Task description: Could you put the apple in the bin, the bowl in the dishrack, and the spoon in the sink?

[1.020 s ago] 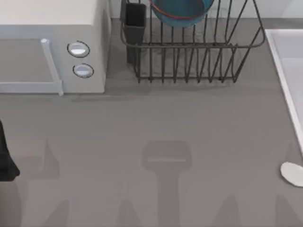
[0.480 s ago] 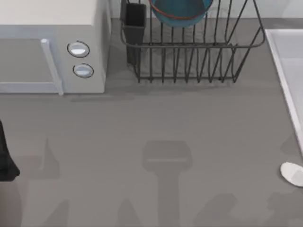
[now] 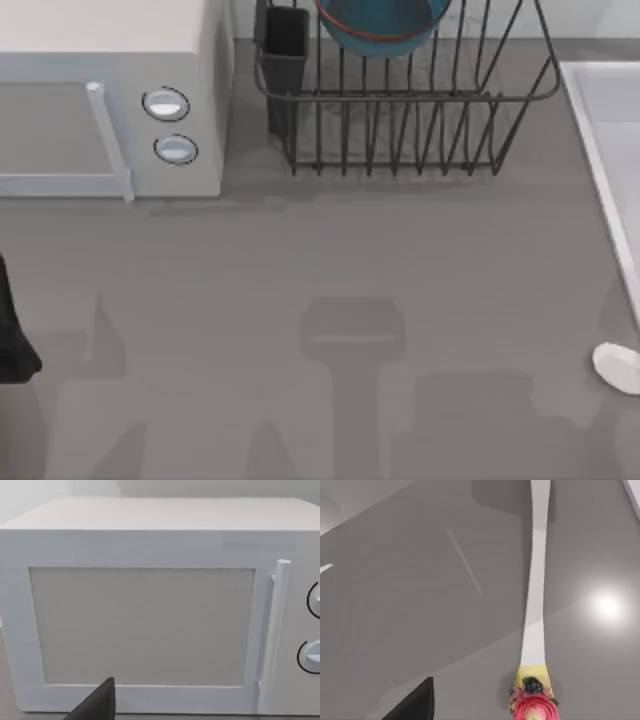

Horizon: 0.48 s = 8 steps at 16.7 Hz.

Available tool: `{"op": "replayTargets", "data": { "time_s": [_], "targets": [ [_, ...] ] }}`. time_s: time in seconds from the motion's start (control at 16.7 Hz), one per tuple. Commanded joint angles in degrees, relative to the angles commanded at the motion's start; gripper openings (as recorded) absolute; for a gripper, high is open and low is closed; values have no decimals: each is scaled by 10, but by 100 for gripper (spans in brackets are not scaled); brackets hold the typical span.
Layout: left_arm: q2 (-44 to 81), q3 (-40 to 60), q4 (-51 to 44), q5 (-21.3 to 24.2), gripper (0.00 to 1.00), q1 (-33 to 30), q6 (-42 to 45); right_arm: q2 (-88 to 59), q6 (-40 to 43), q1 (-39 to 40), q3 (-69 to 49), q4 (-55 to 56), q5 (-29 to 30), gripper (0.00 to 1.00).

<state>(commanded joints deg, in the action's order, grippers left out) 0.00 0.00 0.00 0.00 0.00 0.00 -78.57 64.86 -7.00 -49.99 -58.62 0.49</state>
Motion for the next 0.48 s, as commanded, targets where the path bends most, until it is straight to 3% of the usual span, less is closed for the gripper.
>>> {"op": "replayTargets", "data": {
  "time_s": [0.48],
  "targets": [
    [0, 0, 0, 0, 100, 0, 0, -26, 21, 0, -14, -16, -2, 100]
  ]
}}
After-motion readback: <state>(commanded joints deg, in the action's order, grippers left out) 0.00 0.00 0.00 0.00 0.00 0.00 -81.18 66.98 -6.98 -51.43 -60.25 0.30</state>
